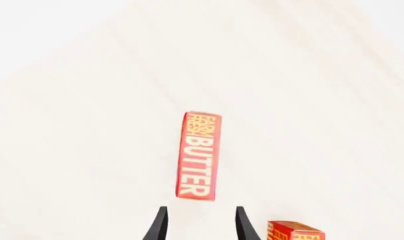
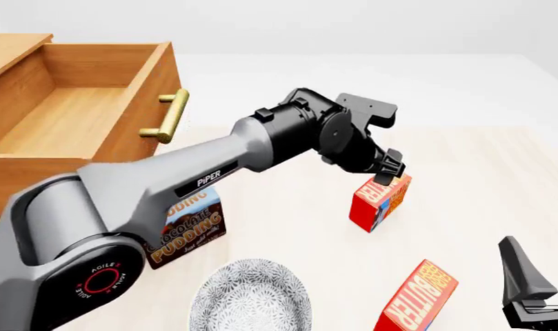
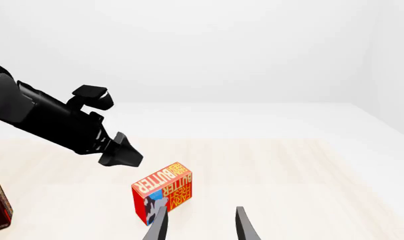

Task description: Put the butter at the front in the top drawer of the cabinet and close it.

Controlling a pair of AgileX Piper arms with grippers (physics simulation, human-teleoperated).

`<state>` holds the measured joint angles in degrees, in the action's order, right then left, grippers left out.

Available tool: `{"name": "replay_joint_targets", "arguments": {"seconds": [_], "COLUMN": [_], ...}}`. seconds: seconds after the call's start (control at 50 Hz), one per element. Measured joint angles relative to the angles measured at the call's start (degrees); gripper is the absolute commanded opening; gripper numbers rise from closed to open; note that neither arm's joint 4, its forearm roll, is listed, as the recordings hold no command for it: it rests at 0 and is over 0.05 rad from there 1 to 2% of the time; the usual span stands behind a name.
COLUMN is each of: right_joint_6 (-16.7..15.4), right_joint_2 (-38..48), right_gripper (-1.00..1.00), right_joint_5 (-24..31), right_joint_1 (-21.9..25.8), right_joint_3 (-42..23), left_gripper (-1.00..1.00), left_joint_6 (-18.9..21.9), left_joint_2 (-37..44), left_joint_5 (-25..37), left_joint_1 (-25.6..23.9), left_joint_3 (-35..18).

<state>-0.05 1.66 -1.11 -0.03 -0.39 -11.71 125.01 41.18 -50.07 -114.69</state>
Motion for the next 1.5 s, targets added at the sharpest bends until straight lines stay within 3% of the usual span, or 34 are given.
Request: {"name": "replay_joint_targets", "arguments": {"seconds": [0.82,1.5], "right_joint_6": [0.0,0.0], "right_joint_2": [0.0,0.0], "right_gripper": [1.0,1.0], "right_joint_5": [0.0,0.0], "right_joint_1": [0.0,0.0], "right_joint_3": [0.0,0.0], "left_gripper": [1.0,1.0], "left_joint_6": [-3.1,-3.7], "left_joint_2": [2.3,7.6], "left_joint_5": [-6.4,-6.5], "left_joint_1": [0.2,0.2], "left_joint_3": [5.8,3.3]}}
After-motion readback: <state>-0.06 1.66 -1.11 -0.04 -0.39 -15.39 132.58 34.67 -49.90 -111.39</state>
